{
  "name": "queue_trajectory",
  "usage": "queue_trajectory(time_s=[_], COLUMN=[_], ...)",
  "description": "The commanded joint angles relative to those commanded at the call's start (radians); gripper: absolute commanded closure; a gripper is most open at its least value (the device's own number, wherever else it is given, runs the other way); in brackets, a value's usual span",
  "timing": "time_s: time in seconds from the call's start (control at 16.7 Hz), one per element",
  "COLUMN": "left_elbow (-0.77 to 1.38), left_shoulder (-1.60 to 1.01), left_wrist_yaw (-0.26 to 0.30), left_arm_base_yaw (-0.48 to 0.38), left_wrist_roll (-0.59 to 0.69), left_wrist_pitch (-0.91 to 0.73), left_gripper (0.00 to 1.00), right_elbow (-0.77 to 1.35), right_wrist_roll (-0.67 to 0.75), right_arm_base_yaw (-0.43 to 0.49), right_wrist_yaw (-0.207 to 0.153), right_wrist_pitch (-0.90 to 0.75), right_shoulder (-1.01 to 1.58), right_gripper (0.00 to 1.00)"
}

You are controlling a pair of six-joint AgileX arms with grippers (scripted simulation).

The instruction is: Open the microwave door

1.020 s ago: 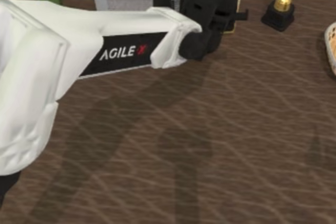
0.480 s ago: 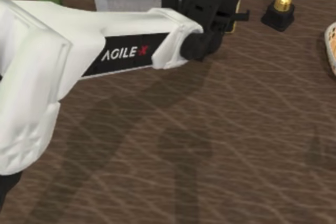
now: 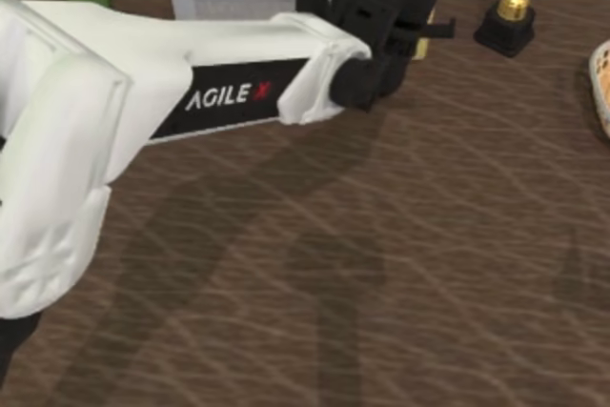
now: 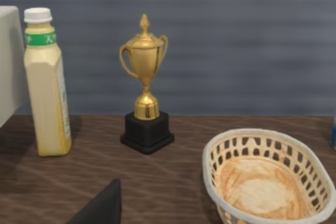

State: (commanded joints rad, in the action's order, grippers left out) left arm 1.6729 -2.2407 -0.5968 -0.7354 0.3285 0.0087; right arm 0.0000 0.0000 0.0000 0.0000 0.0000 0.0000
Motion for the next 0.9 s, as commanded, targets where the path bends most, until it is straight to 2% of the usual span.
queue_trajectory(time_s=[0.3,0.9], left_elbow=[0.191,0.782], left_shoulder=[-0.081,-0.278], left_wrist_yaw=[0.05,0.243], left_arm_base_yaw=[0.013,0.079], left_wrist_roll=[0.049,0.209], left_wrist_pitch=[-0.216,-1.028], left_gripper=[1.0,1.0], right_elbow=[0.0,0.0], right_wrist_roll=[0.0,0.0], right_arm_base_yaw=[0.0,0.0], right_wrist_yaw=[0.0,0.0], right_wrist_pitch=[0.0,0.0], right_shoulder=[0.0,0.0], right_gripper=[0.0,0.0])
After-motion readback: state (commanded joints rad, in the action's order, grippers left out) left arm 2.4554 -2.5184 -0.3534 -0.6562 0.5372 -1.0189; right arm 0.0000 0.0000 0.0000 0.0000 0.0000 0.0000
